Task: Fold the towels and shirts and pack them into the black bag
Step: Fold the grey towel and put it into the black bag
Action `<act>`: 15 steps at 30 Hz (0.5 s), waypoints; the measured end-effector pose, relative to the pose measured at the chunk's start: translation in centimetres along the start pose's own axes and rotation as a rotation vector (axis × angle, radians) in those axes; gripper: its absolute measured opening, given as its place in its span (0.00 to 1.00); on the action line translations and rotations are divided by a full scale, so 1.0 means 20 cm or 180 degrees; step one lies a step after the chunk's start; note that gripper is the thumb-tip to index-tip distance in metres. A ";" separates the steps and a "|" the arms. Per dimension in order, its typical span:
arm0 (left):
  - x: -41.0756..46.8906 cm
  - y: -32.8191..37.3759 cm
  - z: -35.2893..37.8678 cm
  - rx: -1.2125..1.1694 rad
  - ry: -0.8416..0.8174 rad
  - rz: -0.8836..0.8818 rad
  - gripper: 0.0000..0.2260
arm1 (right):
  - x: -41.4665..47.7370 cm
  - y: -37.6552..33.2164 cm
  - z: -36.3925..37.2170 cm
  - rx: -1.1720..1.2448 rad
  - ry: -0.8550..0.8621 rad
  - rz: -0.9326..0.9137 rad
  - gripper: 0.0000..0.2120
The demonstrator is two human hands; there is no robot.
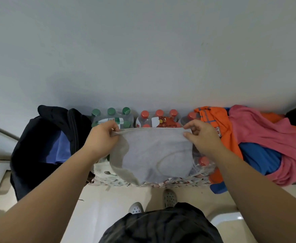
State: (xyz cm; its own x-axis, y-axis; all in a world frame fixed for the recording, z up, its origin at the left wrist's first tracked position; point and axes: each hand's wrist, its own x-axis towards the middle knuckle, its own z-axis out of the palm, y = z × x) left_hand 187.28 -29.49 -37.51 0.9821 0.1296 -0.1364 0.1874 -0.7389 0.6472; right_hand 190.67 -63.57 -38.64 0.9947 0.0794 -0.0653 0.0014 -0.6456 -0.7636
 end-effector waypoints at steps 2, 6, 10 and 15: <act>-0.07 0.01 -0.04 -0.0277 0.0058 0.0110 0.07 | -0.08 -0.04 -0.05 0.0390 -0.0040 0.0210 0.12; -0.21 0.02 -0.11 -0.0658 0.0085 0.0203 0.07 | -0.24 -0.09 -0.14 0.0630 -0.0091 0.0275 0.15; -0.32 0.01 -0.16 -0.0694 0.0157 0.0357 0.07 | -0.38 -0.14 -0.18 0.0682 0.0076 0.0228 0.11; -0.42 0.00 -0.19 -0.0826 0.0378 0.0498 0.09 | -0.51 -0.17 -0.22 0.0758 0.0006 0.0178 0.10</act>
State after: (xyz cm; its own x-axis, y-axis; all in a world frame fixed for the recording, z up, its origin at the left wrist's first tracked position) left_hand 179.11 -28.07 -33.46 0.9916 0.1154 0.0584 0.0171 -0.5647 0.8251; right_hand 181.02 -65.51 -32.69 0.9928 0.0468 -0.1107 -0.0778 -0.4517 -0.8888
